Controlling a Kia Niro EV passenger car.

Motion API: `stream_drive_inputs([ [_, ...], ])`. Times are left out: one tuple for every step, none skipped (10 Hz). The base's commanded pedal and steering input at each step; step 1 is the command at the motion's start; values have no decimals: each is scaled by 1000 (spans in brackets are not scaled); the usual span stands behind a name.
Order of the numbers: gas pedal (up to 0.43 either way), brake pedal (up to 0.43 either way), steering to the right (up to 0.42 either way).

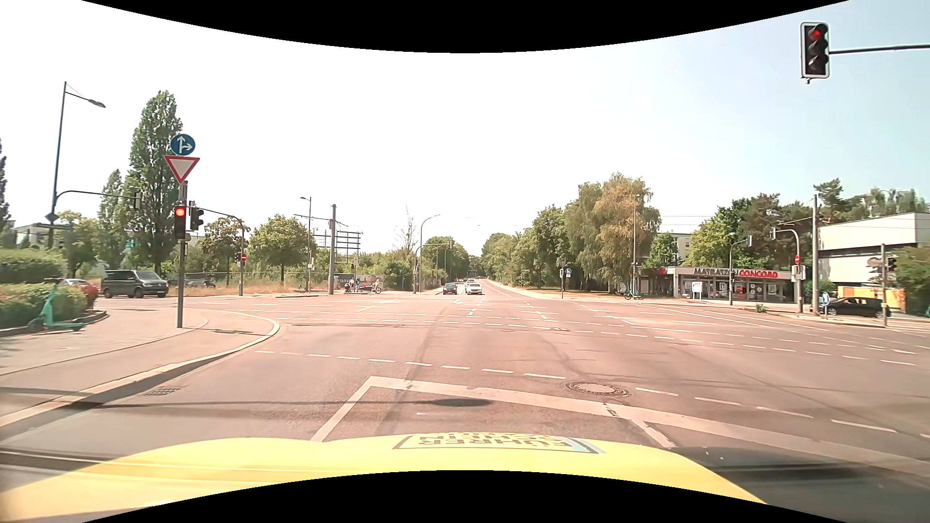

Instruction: Follow the waypoints while adhering to traffic rules and regulations

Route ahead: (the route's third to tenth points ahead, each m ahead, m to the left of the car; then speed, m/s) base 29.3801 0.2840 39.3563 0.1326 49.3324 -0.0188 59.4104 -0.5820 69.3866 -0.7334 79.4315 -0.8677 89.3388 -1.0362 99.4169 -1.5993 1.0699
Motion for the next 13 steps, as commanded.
stream_drive_inputs([
  [0, 177, 43],
  [0, 183, 43],
  [0, 183, 43],
  [0, 183, 42],
  [0, 189, 43],
  [0, 189, 43],
  [0, 189, 43],
  [0, 189, 43],
  [0, 189, 43],
  [0, 189, 43],
  [0, 189, 43],
  [0, 183, 43],
  [0, 189, 43],
])
